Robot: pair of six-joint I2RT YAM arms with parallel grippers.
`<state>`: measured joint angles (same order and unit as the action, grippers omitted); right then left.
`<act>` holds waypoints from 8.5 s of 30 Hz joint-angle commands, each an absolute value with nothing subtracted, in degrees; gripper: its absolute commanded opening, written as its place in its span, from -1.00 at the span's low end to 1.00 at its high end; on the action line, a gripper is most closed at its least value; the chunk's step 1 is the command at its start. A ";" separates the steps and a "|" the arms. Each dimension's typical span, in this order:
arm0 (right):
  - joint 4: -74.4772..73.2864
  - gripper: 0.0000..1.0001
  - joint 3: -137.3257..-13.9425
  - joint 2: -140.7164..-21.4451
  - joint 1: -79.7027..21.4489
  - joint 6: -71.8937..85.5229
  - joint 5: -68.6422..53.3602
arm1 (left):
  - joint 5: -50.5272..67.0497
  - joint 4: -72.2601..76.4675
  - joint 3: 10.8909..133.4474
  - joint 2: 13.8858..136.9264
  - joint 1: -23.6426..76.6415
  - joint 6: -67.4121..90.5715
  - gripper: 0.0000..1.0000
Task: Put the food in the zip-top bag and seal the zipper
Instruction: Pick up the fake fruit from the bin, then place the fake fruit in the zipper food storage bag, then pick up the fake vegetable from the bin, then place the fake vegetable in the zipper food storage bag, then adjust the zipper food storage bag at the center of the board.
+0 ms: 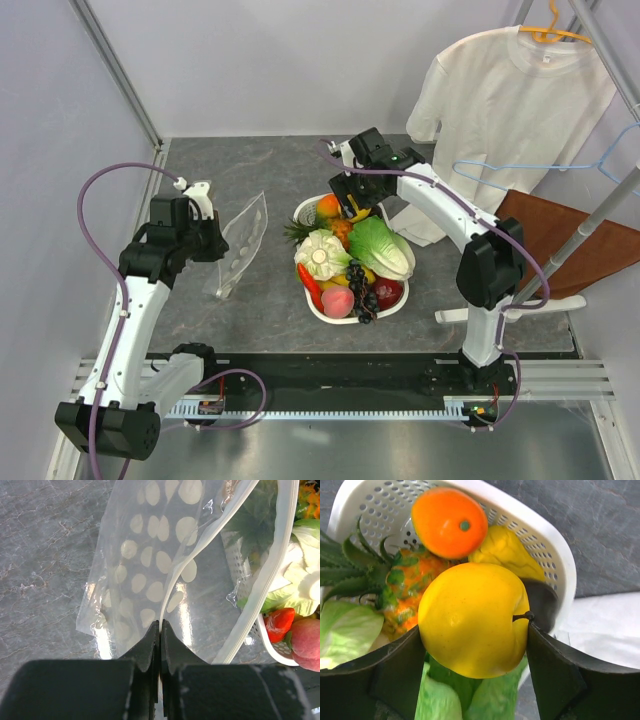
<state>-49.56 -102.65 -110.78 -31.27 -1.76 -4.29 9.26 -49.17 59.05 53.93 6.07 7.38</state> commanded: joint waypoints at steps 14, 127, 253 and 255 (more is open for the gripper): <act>-27.98 -0.51 -100.83 -90.72 -41.99 1.48 -24.26 | 16.08 -48.86 61.70 56.42 5.63 8.35 -0.96; -56.29 -1.00 -116.38 -94.85 -29.44 4.60 1.53 | 36.04 -49.92 60.03 52.56 1.23 20.56 -0.96; -7.38 -0.32 -71.63 -92.28 -43.15 48.87 -22.85 | 54.23 -19.25 46.66 39.29 -8.53 48.70 -0.96; -7.38 -0.48 -71.46 -92.29 -43.15 49.30 -22.76 | 54.14 -19.16 47.02 39.03 -8.53 48.17 -0.96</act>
